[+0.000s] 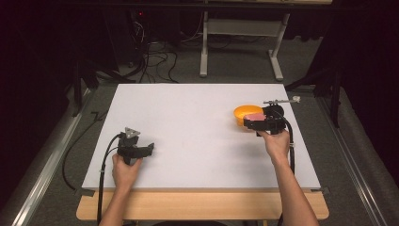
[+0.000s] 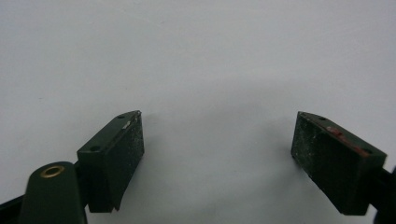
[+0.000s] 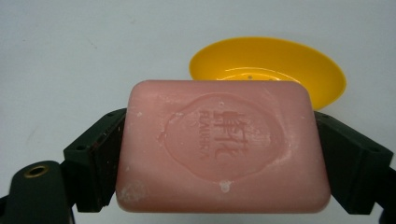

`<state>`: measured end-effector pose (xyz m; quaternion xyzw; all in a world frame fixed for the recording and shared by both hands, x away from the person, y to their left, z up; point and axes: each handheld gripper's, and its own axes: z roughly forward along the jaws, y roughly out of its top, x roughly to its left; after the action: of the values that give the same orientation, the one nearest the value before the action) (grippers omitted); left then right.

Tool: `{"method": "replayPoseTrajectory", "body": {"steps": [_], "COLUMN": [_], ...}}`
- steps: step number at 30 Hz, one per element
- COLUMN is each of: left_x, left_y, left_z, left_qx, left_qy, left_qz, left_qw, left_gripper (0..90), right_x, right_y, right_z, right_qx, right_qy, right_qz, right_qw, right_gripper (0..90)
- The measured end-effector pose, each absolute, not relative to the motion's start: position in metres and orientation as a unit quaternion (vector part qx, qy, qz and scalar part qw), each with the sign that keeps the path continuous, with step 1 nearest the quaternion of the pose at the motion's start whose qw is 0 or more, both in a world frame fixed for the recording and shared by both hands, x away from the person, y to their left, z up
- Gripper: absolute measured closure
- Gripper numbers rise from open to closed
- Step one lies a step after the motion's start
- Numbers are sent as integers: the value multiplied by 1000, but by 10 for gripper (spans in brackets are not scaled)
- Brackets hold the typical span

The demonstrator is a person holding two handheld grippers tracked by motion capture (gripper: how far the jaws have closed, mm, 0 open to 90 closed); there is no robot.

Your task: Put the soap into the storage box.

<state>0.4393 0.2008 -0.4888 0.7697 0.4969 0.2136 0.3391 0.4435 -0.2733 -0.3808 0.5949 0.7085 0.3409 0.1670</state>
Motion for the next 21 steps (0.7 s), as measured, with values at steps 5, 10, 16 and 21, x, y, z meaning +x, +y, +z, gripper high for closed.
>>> {"method": "replayPoseTrajectory", "body": {"steps": [5, 10, 16, 21], "left_x": [439, 439, 439, 439], "left_y": [201, 201, 201, 201], "left_z": [-489, -489, -489, -489], "left_qx": [770, 770, 770, 770], "left_qy": [497, 497, 497, 497], "left_qz": [213, 214, 213, 213], "left_qw": [339, 339, 339, 339], "left_gripper": [175, 175, 175, 175], "right_x": [452, 459, 469, 478], "right_y": [-271, -269, -265, -262], "right_z": [-378, -376, -372, -369], "right_qx": [599, 600, 601, 602], "right_qy": [710, 711, 712, 714], "right_qz": [332, 326, 320, 314], "right_qw": [167, 170, 171, 172], "right_gripper": [137, 137, 136, 137]}}
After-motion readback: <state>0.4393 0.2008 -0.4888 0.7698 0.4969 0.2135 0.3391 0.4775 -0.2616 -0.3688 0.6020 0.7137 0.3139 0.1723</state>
